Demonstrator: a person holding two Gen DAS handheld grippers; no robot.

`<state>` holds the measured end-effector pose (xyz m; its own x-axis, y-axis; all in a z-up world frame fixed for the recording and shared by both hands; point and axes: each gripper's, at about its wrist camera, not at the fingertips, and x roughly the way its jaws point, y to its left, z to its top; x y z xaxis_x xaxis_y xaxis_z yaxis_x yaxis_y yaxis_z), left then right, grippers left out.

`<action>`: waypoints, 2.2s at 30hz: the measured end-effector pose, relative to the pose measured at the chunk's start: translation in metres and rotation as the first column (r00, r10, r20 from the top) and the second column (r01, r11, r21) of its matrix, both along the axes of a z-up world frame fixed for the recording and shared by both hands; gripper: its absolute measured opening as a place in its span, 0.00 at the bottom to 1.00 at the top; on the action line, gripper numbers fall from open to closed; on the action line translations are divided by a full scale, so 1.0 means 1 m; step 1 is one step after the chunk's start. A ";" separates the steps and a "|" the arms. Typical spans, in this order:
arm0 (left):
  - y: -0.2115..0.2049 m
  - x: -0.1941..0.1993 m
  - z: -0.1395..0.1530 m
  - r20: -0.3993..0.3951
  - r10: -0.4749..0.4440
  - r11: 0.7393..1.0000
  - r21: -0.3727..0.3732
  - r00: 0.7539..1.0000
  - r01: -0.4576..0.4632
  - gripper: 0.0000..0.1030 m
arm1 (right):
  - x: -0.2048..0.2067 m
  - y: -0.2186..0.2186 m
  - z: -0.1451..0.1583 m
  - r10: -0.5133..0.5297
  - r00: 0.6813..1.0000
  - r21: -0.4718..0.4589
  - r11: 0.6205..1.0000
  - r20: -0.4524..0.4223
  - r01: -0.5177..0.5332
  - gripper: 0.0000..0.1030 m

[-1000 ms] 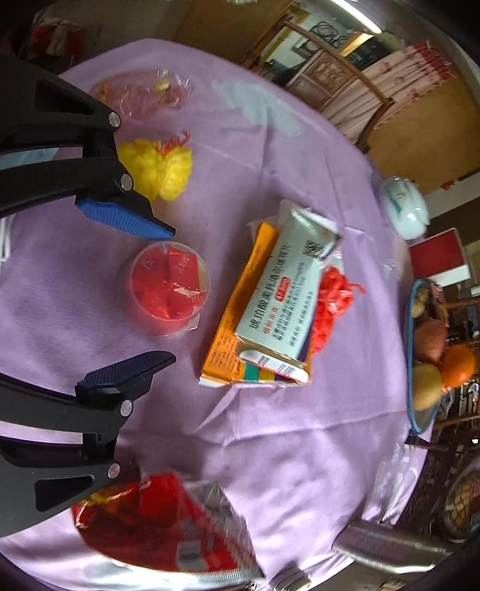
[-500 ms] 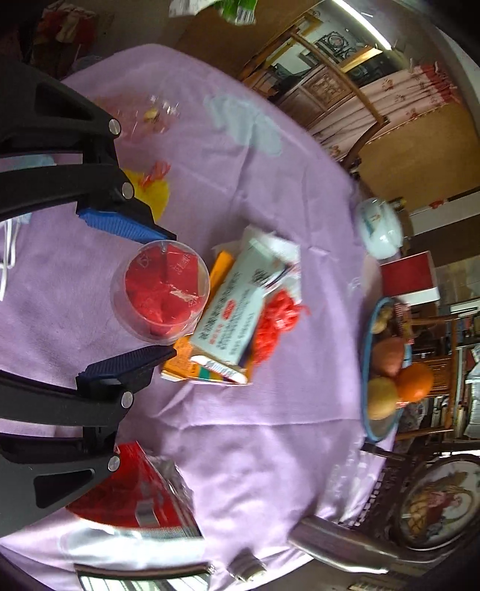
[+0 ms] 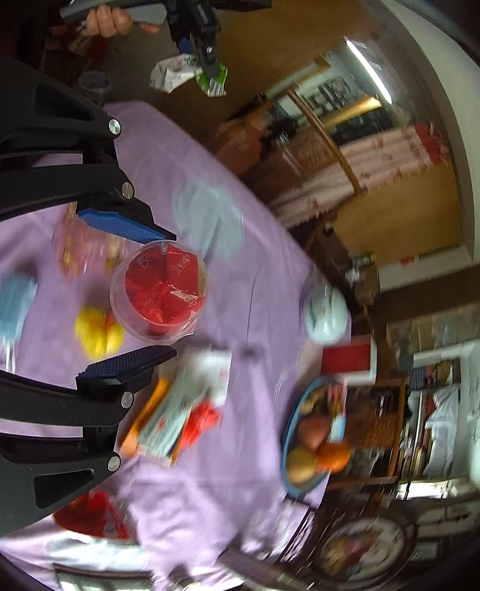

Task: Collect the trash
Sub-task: 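Lift and carry the green packet and red jelly cup to the red basket, then drop the green packet from the left tool while the right tool drops the jelly cup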

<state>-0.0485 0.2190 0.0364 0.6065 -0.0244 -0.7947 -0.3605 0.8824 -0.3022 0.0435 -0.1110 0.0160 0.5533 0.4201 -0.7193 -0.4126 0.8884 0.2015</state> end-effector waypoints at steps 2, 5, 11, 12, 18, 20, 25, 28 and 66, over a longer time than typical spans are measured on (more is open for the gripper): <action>0.021 -0.017 -0.004 -0.009 0.046 0.999 -0.004 0.999 -0.046 0.90 | -0.002 0.030 0.003 0.065 0.998 0.005 0.998 0.001 -0.065 0.53; 0.056 -0.048 -0.014 -0.033 0.129 0.992 0.009 0.991 -0.129 0.90 | -0.007 0.070 0.006 0.152 0.988 0.015 0.988 -0.004 -0.152 0.53; 0.118 -0.112 -0.050 -0.125 0.286 0.957 -0.005 0.950 -0.289 0.90 | -0.028 0.145 0.013 0.305 0.952 0.013 0.952 -0.009 -0.305 0.53; 0.126 -0.123 -0.058 -0.147 0.306 0.950 -0.015 0.941 -0.311 0.90 | -0.033 0.153 0.014 0.322 0.947 0.010 0.947 -0.009 -0.322 0.53; 0.157 -0.161 -0.104 -0.273 0.350 0.924 -0.055 0.896 -0.378 0.90 | -0.057 0.199 0.018 0.414 0.910 -0.030 0.909 -0.017 -0.415 0.53; 0.163 -0.167 -0.115 -0.305 0.364 0.914 -0.066 0.880 -0.401 0.91 | -0.063 0.209 0.019 0.430 0.902 -0.041 0.901 -0.023 -0.431 0.53; 0.177 -0.184 -0.120 -0.342 0.410 0.882 -0.087 0.846 -0.463 0.92 | -0.078 0.236 0.020 0.485 0.873 -0.054 0.872 -0.040 -0.487 0.53; 0.181 -0.197 -0.117 -0.343 0.434 0.869 -0.086 0.833 -0.488 0.92 | -0.083 0.250 0.017 0.527 0.848 -0.054 0.847 -0.051 -0.529 0.53; 0.199 -0.307 -0.090 -0.307 0.668 0.714 0.006 0.678 -0.700 0.92 | -0.176 0.403 -0.001 0.866 0.484 0.030 0.491 -0.126 -0.870 0.65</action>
